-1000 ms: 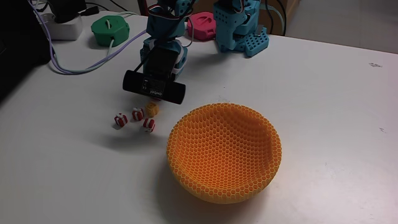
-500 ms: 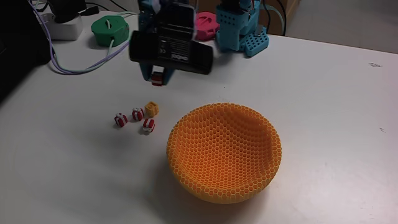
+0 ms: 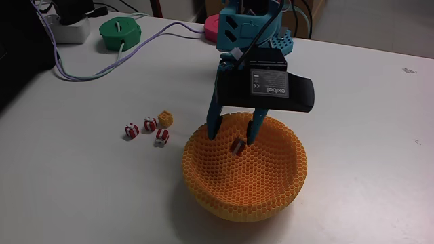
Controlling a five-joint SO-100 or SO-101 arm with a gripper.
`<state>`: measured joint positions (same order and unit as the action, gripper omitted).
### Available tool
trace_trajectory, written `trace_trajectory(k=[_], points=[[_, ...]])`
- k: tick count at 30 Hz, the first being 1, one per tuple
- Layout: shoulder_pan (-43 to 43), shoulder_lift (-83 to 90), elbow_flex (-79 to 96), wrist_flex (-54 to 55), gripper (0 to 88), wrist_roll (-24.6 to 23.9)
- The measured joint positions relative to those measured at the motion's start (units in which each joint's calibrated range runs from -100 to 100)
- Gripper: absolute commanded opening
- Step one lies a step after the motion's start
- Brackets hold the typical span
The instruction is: Place cube pieces into the yellow basket
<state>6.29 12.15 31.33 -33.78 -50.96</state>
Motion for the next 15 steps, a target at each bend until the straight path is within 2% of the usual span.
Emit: trace_trajectory(k=[7, 11, 15], points=[[-2.9, 0.0, -0.3, 1.1, 39.8, -0.4], [-13.3, 0.0, -4.2, -3.2, 36.7, -0.5], [-26.7, -0.8, -5.1, -2.8, 32.7, -1.7]])
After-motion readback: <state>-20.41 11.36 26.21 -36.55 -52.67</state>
